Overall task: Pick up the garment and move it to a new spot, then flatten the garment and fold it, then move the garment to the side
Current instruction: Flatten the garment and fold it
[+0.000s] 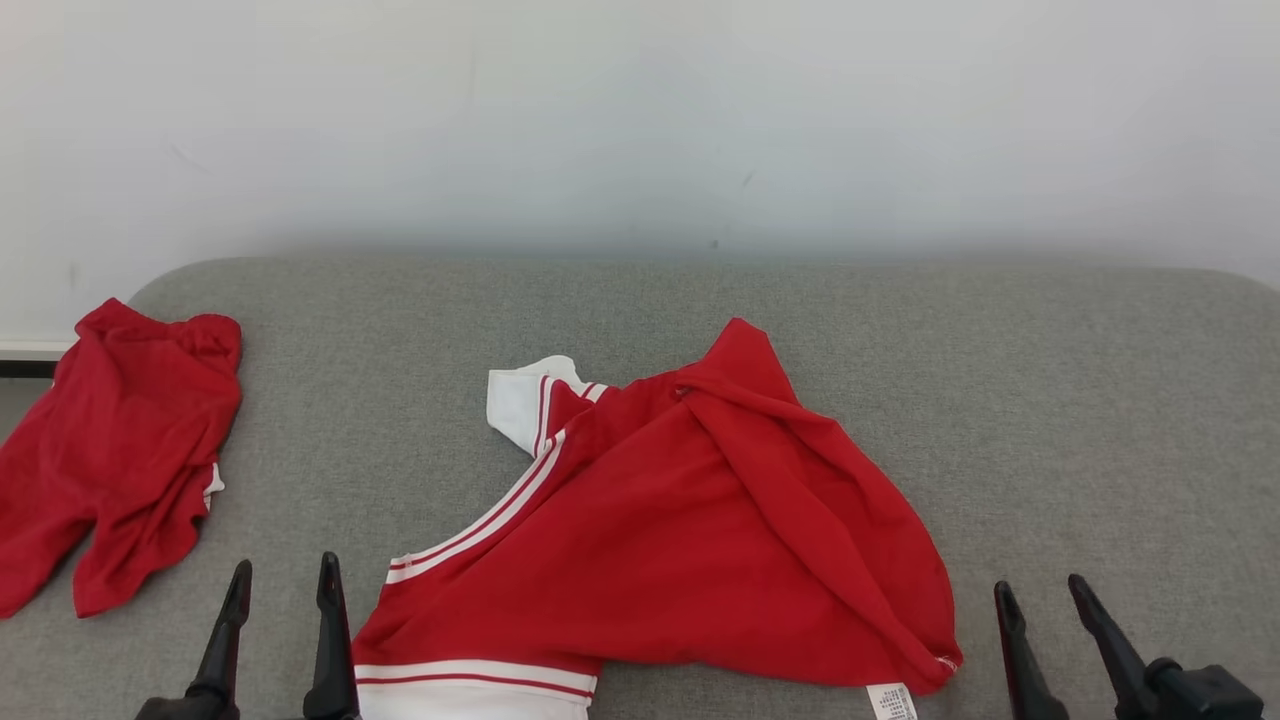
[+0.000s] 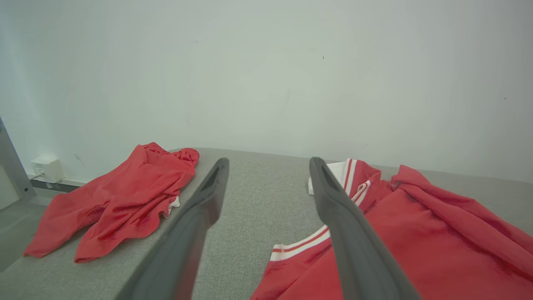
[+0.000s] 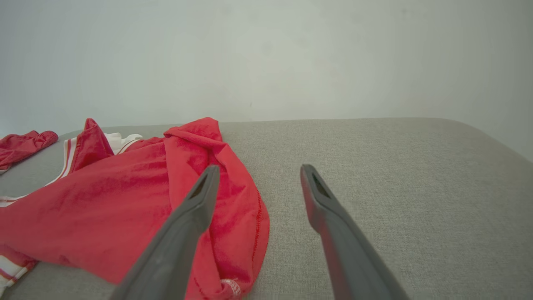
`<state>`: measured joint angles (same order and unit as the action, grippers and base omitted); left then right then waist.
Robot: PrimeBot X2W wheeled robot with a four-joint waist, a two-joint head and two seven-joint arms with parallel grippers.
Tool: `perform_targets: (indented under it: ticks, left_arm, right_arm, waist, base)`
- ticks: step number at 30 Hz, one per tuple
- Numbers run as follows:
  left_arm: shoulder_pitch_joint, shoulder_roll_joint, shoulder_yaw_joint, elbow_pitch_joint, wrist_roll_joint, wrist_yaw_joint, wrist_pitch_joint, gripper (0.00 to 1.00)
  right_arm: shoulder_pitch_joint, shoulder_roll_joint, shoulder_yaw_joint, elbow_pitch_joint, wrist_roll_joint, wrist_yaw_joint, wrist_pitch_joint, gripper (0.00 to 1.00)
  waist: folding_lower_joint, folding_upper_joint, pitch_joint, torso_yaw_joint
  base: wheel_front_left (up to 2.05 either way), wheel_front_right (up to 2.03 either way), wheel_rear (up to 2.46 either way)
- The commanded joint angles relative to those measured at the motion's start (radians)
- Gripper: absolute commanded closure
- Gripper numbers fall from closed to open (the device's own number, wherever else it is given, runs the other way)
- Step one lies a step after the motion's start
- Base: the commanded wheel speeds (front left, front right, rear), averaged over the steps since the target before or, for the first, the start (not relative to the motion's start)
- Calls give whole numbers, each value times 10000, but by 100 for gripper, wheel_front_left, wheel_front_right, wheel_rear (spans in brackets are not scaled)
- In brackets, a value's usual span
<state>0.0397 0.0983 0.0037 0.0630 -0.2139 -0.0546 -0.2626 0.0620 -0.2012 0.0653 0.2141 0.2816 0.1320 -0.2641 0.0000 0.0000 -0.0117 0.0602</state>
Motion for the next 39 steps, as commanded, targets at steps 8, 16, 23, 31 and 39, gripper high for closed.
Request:
perform_targets:
  ticks: [8,16,23,31,39]
  left_arm:
    - [114,-265,274,47,371,-245,-32,0]
    - [-17,-400,270,161,496,-395,-32,0]
    - [-200,-460,171,239,470,-487,-32,0]
    - [-343,-481,161,398,410,-474,-32,0]
    - [-329,-484,111,463,264,-407,-32,0]
  right_arm:
    - [-41,-479,1037,316,-179,-27,-3,0]
    - [-1172,-899,2411,1534,-935,-27,519,0]
    - [-2460,-964,3120,3066,-1390,-27,856,0]
    - [-3506,-711,3435,4948,-1467,-27,578,100]
    - [-3458,-276,1751,5088,1091,-27,15,100]
  waist:
    - [0,0,13,-30]
    - [0,0,138,230]
    - [0,0,358,657]
    - [0,0,509,1005]
    - [0,0,542,862]
  base:
    - [0,0,0]
    - [0,0,0]
    - [0,0,0]
    - [0,0,0]
    - [0,0,0]
